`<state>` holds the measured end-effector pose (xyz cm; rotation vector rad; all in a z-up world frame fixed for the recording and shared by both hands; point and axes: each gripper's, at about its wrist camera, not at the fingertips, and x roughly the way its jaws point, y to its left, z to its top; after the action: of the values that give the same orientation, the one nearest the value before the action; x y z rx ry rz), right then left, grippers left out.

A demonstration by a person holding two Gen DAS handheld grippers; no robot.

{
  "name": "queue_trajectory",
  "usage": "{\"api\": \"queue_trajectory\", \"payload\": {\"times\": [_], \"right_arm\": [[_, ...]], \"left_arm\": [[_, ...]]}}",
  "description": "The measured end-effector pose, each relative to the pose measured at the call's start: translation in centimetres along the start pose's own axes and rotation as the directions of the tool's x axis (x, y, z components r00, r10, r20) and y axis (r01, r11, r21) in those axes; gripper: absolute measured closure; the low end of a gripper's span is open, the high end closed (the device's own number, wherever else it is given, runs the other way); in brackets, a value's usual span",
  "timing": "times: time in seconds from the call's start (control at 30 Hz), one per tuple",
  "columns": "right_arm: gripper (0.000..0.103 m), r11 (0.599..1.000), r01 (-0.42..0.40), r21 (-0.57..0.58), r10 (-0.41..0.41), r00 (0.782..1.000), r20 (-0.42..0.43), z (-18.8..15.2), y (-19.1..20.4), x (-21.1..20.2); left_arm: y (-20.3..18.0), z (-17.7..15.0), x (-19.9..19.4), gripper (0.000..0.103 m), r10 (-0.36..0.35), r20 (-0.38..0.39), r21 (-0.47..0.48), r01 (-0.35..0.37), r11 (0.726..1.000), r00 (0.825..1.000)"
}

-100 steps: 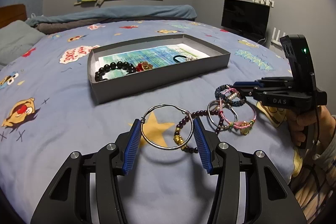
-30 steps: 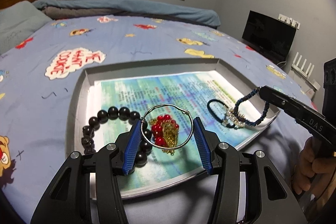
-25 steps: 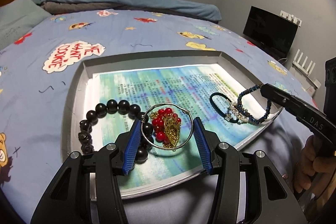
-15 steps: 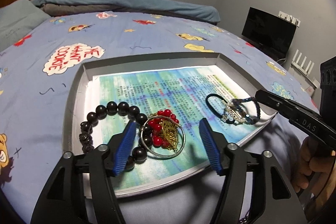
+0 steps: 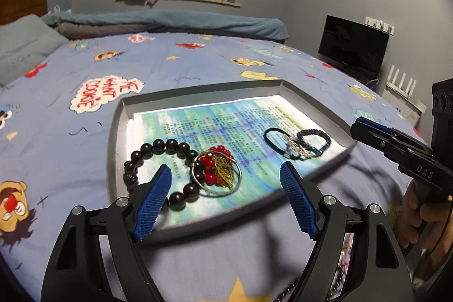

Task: Organize jewelry
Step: 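Withdraw both open grippers from the box back to the jewelry pile, then close the left gripper on the dark bead bracelet while the right grasps the pink string bracelet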

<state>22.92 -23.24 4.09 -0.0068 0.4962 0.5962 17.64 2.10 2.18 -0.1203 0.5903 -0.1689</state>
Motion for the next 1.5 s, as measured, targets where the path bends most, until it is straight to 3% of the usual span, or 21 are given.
{"api": "queue_trajectory", "payload": {"times": [0.8, 1.3, 1.5], "right_arm": [[0.053, 0.998, -0.046, -0.054, 0.042, 0.997, -0.059, -4.2, 1.2, -3.7], [0.055, 0.985, -0.083, -0.153, 0.058, 0.985, -0.162, -7.4, 3.5, -4.7], [0.086, 0.979, -0.084, -0.188, 0.043, 0.977, -0.210, -8.3, 4.1, -3.9]], "left_arm": [[0.0, -3.6, -5.2, 0.024, -0.044, 0.027, 0.030, 0.044, 0.999, 0.999], [-4.4, -7.3, -5.1, 0.027, -0.115, -0.097, 0.204, 0.133, 0.970, 0.989], [-4.2, -7.6, -5.0, 0.029, -0.113, -0.112, 0.195, 0.133, 0.972, 0.987]]}}
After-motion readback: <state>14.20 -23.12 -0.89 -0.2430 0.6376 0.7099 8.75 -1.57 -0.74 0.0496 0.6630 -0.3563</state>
